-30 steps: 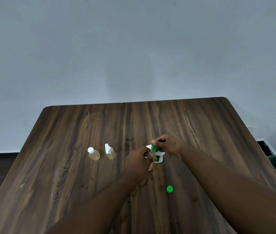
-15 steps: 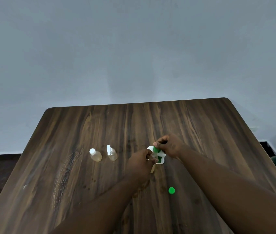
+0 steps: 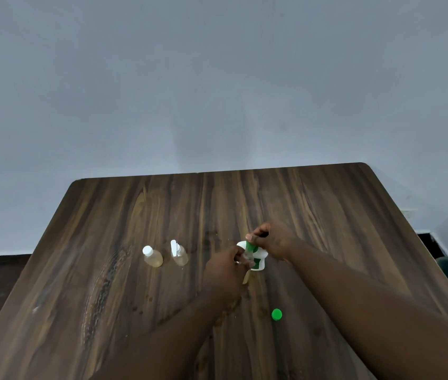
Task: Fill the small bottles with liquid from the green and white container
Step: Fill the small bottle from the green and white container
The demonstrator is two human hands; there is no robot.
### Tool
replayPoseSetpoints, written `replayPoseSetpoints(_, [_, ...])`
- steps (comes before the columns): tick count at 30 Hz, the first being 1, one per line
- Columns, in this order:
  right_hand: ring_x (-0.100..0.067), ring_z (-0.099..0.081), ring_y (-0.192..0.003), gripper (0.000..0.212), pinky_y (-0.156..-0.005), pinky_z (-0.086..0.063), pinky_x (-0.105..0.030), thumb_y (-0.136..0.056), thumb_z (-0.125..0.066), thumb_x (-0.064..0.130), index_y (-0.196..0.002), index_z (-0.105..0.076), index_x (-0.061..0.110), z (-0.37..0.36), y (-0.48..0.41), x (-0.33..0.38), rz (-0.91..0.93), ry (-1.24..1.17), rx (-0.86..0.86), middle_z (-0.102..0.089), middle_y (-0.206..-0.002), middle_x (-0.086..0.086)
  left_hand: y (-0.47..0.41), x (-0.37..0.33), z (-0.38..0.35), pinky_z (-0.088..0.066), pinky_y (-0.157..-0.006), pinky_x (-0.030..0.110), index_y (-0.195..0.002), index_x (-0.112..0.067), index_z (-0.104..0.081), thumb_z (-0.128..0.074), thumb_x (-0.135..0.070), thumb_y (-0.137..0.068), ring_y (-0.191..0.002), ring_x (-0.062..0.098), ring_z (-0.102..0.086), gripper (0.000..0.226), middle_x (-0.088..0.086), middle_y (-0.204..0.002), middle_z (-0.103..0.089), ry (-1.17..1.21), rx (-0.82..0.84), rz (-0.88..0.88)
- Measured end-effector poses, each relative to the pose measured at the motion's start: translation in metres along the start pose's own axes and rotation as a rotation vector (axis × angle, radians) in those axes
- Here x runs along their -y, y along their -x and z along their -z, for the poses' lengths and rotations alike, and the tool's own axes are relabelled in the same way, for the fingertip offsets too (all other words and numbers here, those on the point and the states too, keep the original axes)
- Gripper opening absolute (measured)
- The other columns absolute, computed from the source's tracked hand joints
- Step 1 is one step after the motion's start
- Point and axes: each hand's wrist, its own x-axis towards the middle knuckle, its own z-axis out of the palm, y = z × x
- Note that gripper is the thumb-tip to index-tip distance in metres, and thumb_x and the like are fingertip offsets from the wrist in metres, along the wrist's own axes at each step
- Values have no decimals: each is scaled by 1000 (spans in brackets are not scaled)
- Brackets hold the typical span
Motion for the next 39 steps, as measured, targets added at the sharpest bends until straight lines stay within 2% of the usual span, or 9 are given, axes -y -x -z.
replayPoseSetpoints(2, [-11, -66, -72, 25, -66, -49, -29, -85, -73, 42, -87, -79, 19, 3, -1, 0, 5, 11, 30, -75, -80, 3, -1, 0, 2, -52, -67, 30, -87, -37, -64, -69, -36, -88, -76, 1, -63, 5, -17, -81, -68, 0, 2, -8])
replayPoseSetpoints(7, [-11, -66, -77, 19, -70, -51, -29, -86, -74, 35, -87, -76, 17, -1, 1, 2, -8, 32, -23, -73, -81, 4, 1, 5, -1, -49, -64, 25, -87, -37, -64, -68, -41, -88, -75, 0, -63, 6, -16, -82, -69, -3, -2, -27])
replayPoseSetpoints(13, [-15, -69, -79, 25, -73, -54, -36, -83, -75, 44, -83, -79, 19, 6, 0, 3, 0, 54, 19, -76, -80, 2, -1, 3, 2, -51, -66, 28, -85, -40, -62, -70, -39, -85, -76, 0, -63, 8, -17, -83, -70, 10, -12, -41])
replayPoseSetpoints(17, [-13, -66, -74, 25, -64, -50, -28, -85, -75, 38, -89, -79, 14, 2, 2, 3, -1, 42, -11, -75, -83, -1, 1, 3, 0, -40, -59, 18, -83, -40, -62, -69, -39, -88, -73, -1, -61, 8, -19, -78, -66, 3, -1, -37])
replayPoseSetpoints(20, [-11, -62, -71, 26, -59, -42, -23, -86, -73, 40, -91, -78, 15, 2, 3, 6, -20, 85, -1, -73, -81, 2, 3, 3, 0, -44, -61, 20, -90, -37, -66, -67, -41, -89, -75, 2, -63, 5, -17, -83, -69, 14, 5, -31])
replayPoseSetpoints(25, [-17, -68, -82, 25, -70, -52, -32, -83, -76, 40, -87, -78, 15, 4, -2, 9, -28, 61, -2, -75, -84, -1, 1, 1, 2, -43, -60, 23, -77, -42, -60, -69, -38, -87, -74, -1, -63, 13, -16, -81, -70, 24, -15, -33])
replayPoseSetpoints(29, [-18, -68, -86, 23, -82, -56, -38, -84, -76, 38, -86, -75, 15, 0, 0, 7, -45, 68, -9, -73, -86, -1, 2, 4, -2, -50, -64, 26, -87, -35, -64, -66, -45, -88, -75, 0, -63, 10, -15, -83, -70, 19, -7, -5])
replayPoseSetpoints(34, [-16, -69, -81, 26, -74, -56, -35, -80, -76, 46, -82, -79, 20, 9, -2, 7, -29, 74, 36, -75, -81, 2, 3, 2, 1, -43, -60, 22, -82, -40, -62, -67, -42, -87, -74, -2, -63, 7, -17, -80, -69, 34, -21, -37])
replayPoseSetpoints(39, [-12, -62, -70, 26, -67, -50, -29, -83, -77, 37, -85, -77, 11, 2, -1, 3, -35, 9, -10, -72, -77, 0, 2, 2, 0, -39, -58, 18, -73, -45, -58, -69, -38, -87, -73, -5, -61, 20, -19, -78, -68, 31, -8, -21])
